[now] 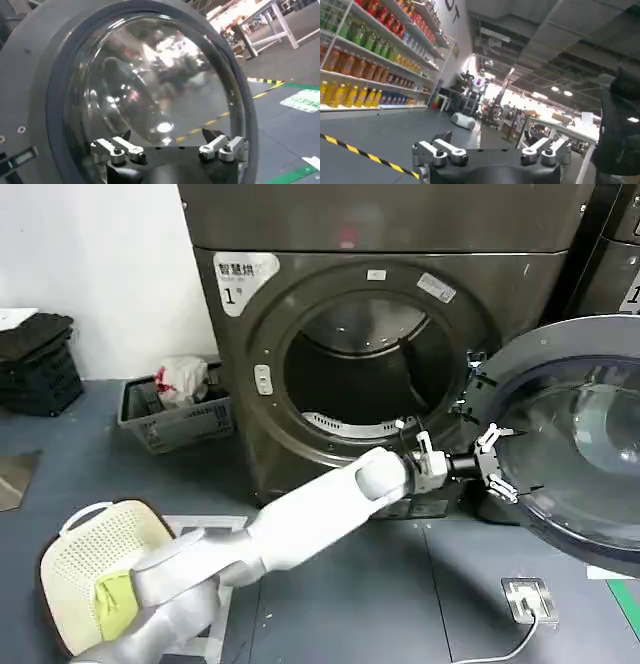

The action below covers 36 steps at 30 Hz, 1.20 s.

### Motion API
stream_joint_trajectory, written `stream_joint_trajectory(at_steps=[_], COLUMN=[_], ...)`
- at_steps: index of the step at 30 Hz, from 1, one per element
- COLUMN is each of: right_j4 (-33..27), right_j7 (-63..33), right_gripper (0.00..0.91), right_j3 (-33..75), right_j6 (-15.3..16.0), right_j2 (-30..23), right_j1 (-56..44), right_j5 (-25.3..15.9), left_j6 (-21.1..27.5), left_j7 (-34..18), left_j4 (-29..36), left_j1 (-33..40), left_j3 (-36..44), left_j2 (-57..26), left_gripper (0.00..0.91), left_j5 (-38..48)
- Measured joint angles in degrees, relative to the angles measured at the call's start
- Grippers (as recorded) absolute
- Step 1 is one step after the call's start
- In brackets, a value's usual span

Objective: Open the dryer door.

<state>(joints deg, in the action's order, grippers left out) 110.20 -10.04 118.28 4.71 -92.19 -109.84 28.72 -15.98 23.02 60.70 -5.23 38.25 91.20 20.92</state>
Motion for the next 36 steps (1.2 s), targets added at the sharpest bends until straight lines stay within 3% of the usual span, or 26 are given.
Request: stream_joint_trajectory(at_steps=[16, 21, 28, 36], right_j4=[-0.79, -0.60, 0.08, -0.01], right_j7=[0.84, 1.69, 1.67, 1.01], right_gripper=[0.907, 0.907, 0.907, 0.907], right_j3=[1.14, 1.80, 2.60, 2.72], right_j6=[0.30, 1.26, 1.32, 1.37], right_j2=[0.00, 0.00, 0.00, 0.00], right_j1=[-0.08, 0.22, 0.30, 0.40], right_j5=[0.89, 3.14, 4.69, 4.70], left_j6=[-0.51, 0.49, 4.35, 4.72], left_j7=[0.20, 0.62, 1.72, 1.62], left_j4=[-4.05, -2.95, 6.16, 16.10], left_j1=[0.95, 0.57, -2.21, -4.83], left_j3=[-0.12, -0.12, -0.34, -2.32], left_j2=[0.99, 0.99, 0.82, -9.39], left_gripper=[0.907, 0.907, 0.907, 0.907], left_j5=[-0.41, -0.15, 1.76, 2.66])
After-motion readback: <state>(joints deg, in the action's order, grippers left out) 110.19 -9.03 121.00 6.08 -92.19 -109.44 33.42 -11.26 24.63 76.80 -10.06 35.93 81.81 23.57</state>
